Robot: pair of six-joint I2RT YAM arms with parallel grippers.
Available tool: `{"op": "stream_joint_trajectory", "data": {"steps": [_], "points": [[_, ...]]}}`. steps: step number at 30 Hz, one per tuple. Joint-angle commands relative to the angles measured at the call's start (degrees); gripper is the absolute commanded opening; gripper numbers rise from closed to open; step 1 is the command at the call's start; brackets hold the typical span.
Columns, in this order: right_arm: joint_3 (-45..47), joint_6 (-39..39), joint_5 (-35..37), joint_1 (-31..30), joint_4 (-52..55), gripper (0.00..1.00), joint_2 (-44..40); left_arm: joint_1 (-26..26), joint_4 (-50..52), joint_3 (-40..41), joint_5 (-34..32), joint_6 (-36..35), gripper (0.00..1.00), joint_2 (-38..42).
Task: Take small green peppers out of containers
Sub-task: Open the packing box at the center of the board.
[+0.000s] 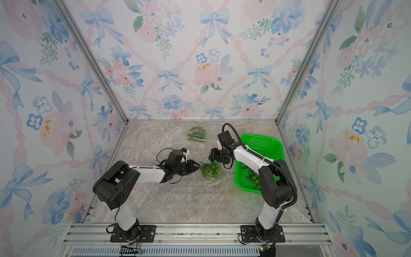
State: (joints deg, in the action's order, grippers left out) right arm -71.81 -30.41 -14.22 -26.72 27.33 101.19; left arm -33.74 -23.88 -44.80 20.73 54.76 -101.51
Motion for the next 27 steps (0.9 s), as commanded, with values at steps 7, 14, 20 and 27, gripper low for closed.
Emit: {"op": "stream_joint_trajectory", "data": {"steps": [7, 14, 20, 27], "points": [[-2.86, 2.47, -3.85, -1.43, 3.43, 0.64, 1.85, -0.17, -0.15, -1.79, -0.16, -0.10, 0.12, -1.90], [-6.13, 6.49, 8.10, 0.34, 11.19, 0.66, -1.11, 0.04, 2.44, -1.85, -1.80, -0.46, 0.03, -0.80], [-4.81, 7.56, 16.35, -1.56, 10.79, 0.67, -5.42, 0.16, 4.18, -1.87, -3.23, -0.51, 0.03, 0.06], [-4.81, 10.65, 20.98, -9.04, 13.90, 0.66, -8.76, 0.10, 5.56, -1.79, -4.73, -0.01, 0.05, 1.48]]}}
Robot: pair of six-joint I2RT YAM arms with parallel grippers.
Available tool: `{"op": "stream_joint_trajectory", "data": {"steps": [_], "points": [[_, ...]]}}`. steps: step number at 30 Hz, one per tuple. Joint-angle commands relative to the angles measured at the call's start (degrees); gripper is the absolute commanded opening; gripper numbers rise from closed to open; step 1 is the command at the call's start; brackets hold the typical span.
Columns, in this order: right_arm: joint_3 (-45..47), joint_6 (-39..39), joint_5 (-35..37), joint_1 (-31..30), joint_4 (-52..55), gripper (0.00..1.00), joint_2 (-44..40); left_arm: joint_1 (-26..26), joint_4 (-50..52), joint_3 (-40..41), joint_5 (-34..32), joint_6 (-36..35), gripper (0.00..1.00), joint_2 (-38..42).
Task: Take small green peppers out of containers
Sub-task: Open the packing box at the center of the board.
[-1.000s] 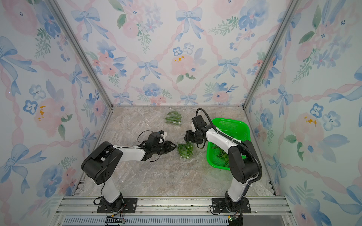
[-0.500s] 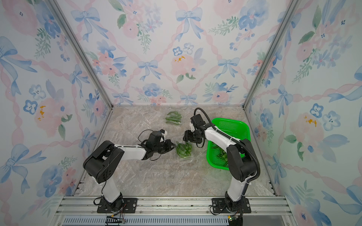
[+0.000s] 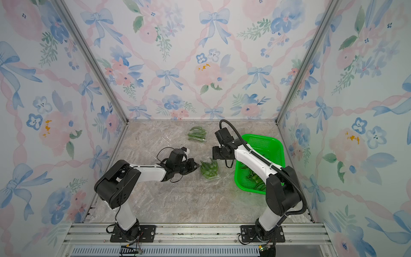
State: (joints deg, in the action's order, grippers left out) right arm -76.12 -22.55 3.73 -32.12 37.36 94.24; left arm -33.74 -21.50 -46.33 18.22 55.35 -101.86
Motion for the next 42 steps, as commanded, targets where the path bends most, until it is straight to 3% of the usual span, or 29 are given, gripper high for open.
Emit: {"op": "stream_joint_trajectory", "data": {"steps": [1, 9, 19, 32, 42], "points": [[-1.18, 3.07, 3.47, -5.21, 5.14, 0.66, -1.29, 0.15, 3.33, -0.32, -2.16, -0.68, 0.05, 1.86], [0.78, 1.56, 8.44, -14.01, 3.66, 0.63, 1.80, -0.07, 3.57, -0.26, -1.78, -0.78, 0.04, 1.50], [-1.53, -0.63, 9.14, -19.52, 2.73, 0.60, 8.33, -0.12, 3.57, -0.43, -1.45, -0.86, 0.05, 1.42], [-1.16, -3.96, 11.12, -19.66, 0.42, 0.57, 12.01, -0.01, 3.61, -0.78, -1.00, -1.04, 0.05, 1.03], [0.09, -5.87, 13.28, -18.64, -0.61, 0.43, 13.56, -0.03, 3.57, -0.87, -0.69, -1.25, 0.05, 0.70]]}}
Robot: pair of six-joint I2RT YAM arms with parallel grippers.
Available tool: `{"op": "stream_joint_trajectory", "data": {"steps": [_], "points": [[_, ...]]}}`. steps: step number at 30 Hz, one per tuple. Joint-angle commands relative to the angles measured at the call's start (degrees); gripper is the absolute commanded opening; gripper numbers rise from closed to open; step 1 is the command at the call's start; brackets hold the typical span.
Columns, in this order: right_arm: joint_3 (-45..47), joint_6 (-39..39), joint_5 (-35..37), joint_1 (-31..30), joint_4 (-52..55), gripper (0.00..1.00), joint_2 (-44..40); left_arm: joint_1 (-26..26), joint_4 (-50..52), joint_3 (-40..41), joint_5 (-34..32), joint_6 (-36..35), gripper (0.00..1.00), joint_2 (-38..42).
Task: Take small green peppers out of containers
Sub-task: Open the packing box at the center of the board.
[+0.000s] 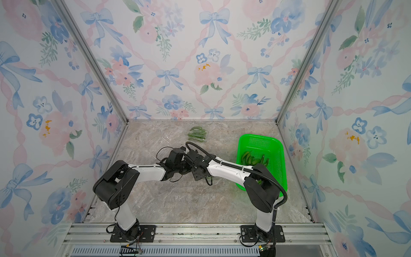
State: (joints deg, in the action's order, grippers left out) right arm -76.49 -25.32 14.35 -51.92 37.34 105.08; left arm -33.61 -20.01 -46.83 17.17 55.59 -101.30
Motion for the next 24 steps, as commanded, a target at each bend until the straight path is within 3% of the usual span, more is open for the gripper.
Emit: {"op": "stream_joint_trajectory", "data": {"steps": [1, 13, 24], "points": [[0.70, -3.45, 3.02, 1.34, -0.56, 0.42, 2.87, -0.15, 2.08, -0.37, 0.41, -1.50, 0.05, 0.02], [0.30, -3.43, 3.99, 2.09, -1.70, 0.24, 5.62, -0.09, 2.05, -0.54, 1.11, -1.81, 0.05, -0.52], [-1.40, -0.88, 2.31, 2.06, -0.33, 0.09, 2.46, -0.12, 2.08, -0.54, 1.20, -2.16, 0.04, -0.83]]}}
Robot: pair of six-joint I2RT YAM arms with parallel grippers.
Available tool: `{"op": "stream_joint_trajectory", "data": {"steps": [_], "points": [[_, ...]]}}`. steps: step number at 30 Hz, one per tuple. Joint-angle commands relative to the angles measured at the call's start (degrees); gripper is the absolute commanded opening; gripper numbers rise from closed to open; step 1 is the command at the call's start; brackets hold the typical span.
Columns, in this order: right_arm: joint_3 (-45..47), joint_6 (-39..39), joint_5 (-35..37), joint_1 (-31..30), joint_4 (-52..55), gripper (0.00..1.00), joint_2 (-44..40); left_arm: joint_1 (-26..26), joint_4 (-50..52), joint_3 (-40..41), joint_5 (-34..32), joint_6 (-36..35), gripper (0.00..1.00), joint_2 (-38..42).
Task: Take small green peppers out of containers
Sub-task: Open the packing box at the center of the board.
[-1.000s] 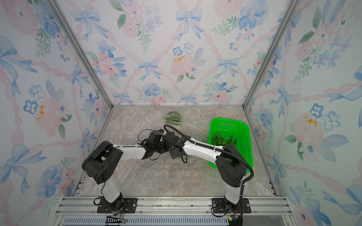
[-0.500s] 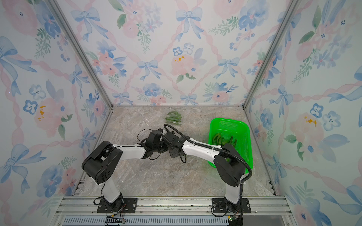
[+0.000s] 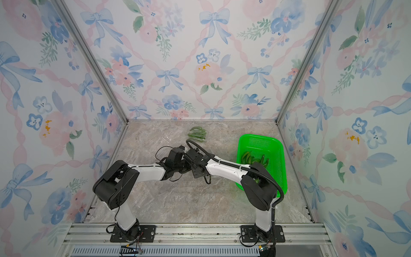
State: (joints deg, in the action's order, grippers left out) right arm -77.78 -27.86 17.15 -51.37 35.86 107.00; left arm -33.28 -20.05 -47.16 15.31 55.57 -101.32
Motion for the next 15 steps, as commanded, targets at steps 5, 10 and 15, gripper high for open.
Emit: {"op": "stream_joint_trajectory", "data": {"steps": [5, 10, 15], "points": [[-0.10, 2.03, -5.88, 1.88, 0.93, 0.08, -0.82, -0.30, 2.11, -0.22, 3.15, -2.31, 0.04, -1.29], [0.26, 2.34, -6.33, 2.32, 0.73, 0.06, -0.44, -0.32, 2.12, -0.26, 3.23, -2.44, 0.04, -1.26], [0.32, 2.63, -7.00, 2.56, 0.19, 0.05, 0.89, -0.32, 2.15, -0.13, 3.15, -2.40, 0.05, -0.99]]}}
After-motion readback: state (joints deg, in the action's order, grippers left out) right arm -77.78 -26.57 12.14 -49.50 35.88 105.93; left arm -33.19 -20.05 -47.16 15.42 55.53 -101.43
